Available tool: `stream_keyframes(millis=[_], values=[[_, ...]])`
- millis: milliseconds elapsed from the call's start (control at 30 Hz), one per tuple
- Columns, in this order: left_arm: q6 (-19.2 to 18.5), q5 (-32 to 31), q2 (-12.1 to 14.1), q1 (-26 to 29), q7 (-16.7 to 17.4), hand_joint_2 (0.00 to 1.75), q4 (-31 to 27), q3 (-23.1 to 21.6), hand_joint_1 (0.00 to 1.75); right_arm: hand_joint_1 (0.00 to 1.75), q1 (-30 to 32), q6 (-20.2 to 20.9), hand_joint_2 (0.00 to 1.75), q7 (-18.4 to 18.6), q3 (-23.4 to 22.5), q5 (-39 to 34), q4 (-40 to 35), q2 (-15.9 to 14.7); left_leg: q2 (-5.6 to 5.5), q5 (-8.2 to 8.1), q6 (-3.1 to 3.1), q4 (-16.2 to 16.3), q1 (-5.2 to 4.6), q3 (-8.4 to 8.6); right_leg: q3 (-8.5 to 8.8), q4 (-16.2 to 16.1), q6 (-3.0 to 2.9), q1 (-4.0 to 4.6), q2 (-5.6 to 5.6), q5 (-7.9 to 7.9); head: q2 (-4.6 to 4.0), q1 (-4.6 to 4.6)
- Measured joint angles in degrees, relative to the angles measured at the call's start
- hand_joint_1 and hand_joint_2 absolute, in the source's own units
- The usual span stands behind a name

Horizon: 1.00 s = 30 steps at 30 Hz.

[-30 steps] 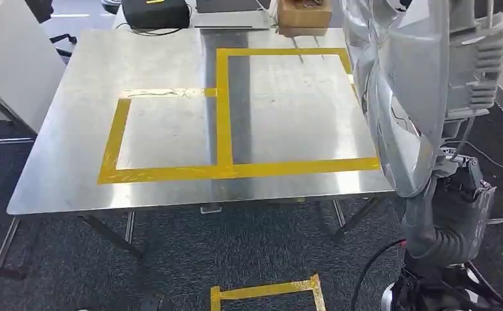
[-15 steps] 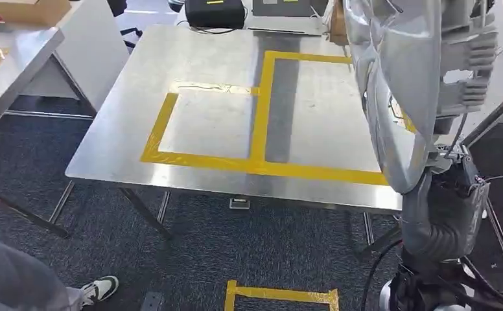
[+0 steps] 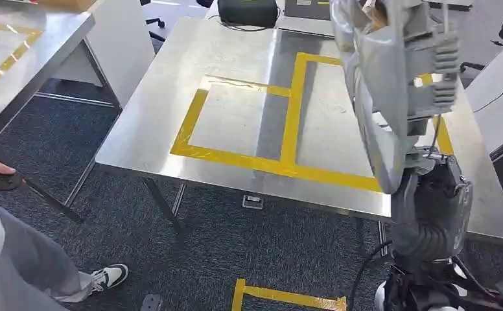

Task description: Take the parts from the cabinet and place them on the table.

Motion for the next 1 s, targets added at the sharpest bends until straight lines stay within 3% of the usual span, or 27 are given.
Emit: stream_keyframes(millis=[100,233,367,467,533,700,867,1000], values=[[-0.6,-0.8,-0.1,0.0,-0.3,1.75,0.0,0.0,0.0,1.71,-2.6,4.4,1.75,3.7,3.3,-2.0,3.7,1.7,0.46,-0.15,0.44,0.0,-0.13,-0.05,0.03,-0.2,0.66,-0.02,0.22,0.29,0.0,0.02],[-1.7,-2.8,-0.6,-0.5,-0.2,1.75,0.0,-0.8,0.0,1.71,-8.8,8.2,1.75,6.3,9.7,-1.3,15.1,6.2,1.0,-0.13,0.6,0.0,-0.34,-0.06,0.03,-0.4,3.05,-0.37,0.35,0.26,0.0,0.02],[-2.1,-3.9,-1.1,-0.6,0.4,1.75,-0.1,-1.6,0.0,1.71,-13.1,6.3,1.75,6.2,14.6,4.0,27.6,11.1,1.01,-0.09,0.65,0.0,-0.32,-0.04,0.01,-0.3,3.26,-0.36,0.35,0.18,0.0,-0.04],[-2.9,-5.9,-1.2,-0.7,0.8,1.75,-0.1,-2.7,0.0,1.71,-18.1,2.8,1.75,10.1,17.9,16.9,36.2,13.9,1.23,-0.09,0.65,0.0,-0.32,-0.03,-0.11,-0.2,3.27,-0.36,0.47,0.16,0.0,-0.11],[-3.8,-7.7,-1.3,-1.1,1.7,1.75,-0.1,-3.5,0.0,1.71,-22.2,2.7,1.75,11.6,20.1,25.0,43.4,16.0,1.29,-0.09,0.64,0.0,-0.31,0.01,-0.17,-0.2,3.27,-0.35,0.57,0.16,0.0,-0.11],[-5.5,-10.1,-1.6,-2.6,3.3,1.75,-0.3,-5.8,0.0,1.71,-29.9,6.6,1.75,10.5,23.9,31.0,61.6,21.2,0.87,-0.06,0.61,-0.1,-0.22,0.03,-0.17,-0.1,3.26,-0.31,0.53,0.14,0.0,-0.11],[-6.6,-12.1,-1.6,-3.2,4.2,1.75,-0.5,-7.5,0.0,1.71,-34.5,10.9,1.75,14.9,27.1,38.8,74.6,23.4,0.15,-0.04,0.59,0.0,-0.21,-0.03,-0.17,-0.1,3.18,-0.32,0.25,0.08,0.0,-0.13],[-6.8,-12.7,-1.6,-3.3,4.6,1.75,-0.5,-8.4,0.0,1.71,-39.8,14.0,1.75,20.2,28.6,41.3,82.2,23.0,-0.42,-0.03,0.6,0.0,-0.29,-0.05,-0.15,-0.1,3.17,-0.4,0.03,0.08,0.0,-0.11]])
